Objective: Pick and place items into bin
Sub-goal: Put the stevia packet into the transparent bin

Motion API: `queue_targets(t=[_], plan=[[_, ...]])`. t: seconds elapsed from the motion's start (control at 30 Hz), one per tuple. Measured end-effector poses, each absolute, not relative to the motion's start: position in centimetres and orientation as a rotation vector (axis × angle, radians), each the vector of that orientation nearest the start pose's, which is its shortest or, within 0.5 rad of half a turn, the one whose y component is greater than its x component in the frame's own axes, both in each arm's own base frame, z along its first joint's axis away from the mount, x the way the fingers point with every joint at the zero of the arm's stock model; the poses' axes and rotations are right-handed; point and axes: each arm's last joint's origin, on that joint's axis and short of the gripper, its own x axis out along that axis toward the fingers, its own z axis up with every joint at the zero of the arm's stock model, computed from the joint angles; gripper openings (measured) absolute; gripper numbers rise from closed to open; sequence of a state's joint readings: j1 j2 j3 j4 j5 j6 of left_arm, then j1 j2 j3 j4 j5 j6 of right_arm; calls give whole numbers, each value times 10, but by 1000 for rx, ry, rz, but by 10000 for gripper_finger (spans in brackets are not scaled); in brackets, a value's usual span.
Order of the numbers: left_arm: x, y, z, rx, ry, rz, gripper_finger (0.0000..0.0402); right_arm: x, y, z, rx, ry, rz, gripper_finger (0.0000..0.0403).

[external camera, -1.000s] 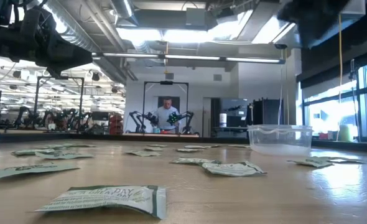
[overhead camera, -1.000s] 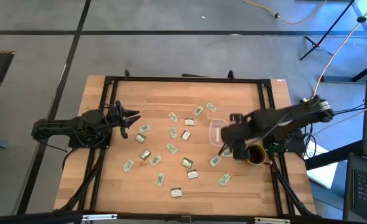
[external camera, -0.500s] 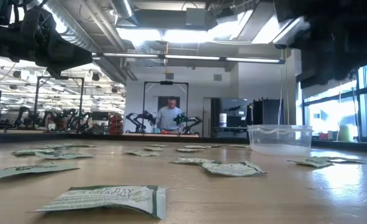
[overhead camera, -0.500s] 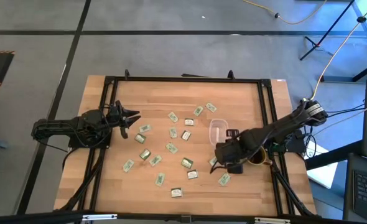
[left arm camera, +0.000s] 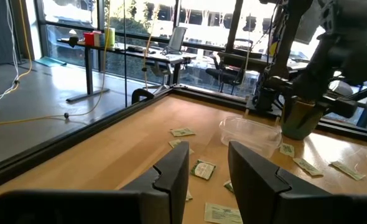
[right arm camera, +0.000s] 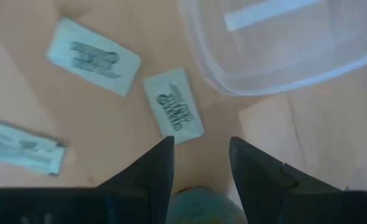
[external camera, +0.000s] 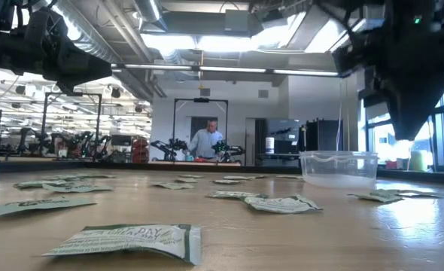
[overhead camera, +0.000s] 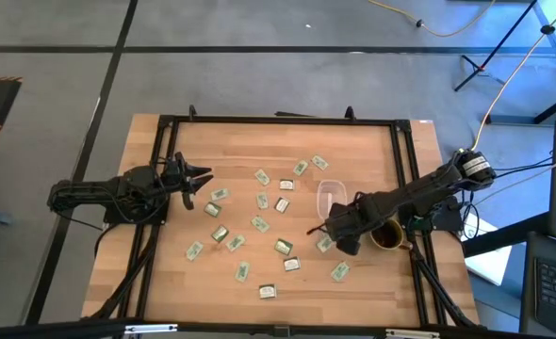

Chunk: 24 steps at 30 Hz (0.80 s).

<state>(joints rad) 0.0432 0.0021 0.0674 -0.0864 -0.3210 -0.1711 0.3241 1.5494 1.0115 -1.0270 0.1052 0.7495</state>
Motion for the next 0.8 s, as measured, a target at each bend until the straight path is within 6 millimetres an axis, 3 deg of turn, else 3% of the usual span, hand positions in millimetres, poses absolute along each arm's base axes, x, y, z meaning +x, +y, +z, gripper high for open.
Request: queue_targets(t=[0.1, 0.33, 0.8], plan=[[91, 13, 178, -166, -10, 365, 106, 242, 72, 189, 282, 1495, -415, 157], [91, 13, 178, -166, -10, 365, 106, 244, 68, 172, 323, 1490, -254, 157], [91, 13, 178, -165, -10, 365, 106, 237, 65, 151, 339, 1472, -244, 157]])
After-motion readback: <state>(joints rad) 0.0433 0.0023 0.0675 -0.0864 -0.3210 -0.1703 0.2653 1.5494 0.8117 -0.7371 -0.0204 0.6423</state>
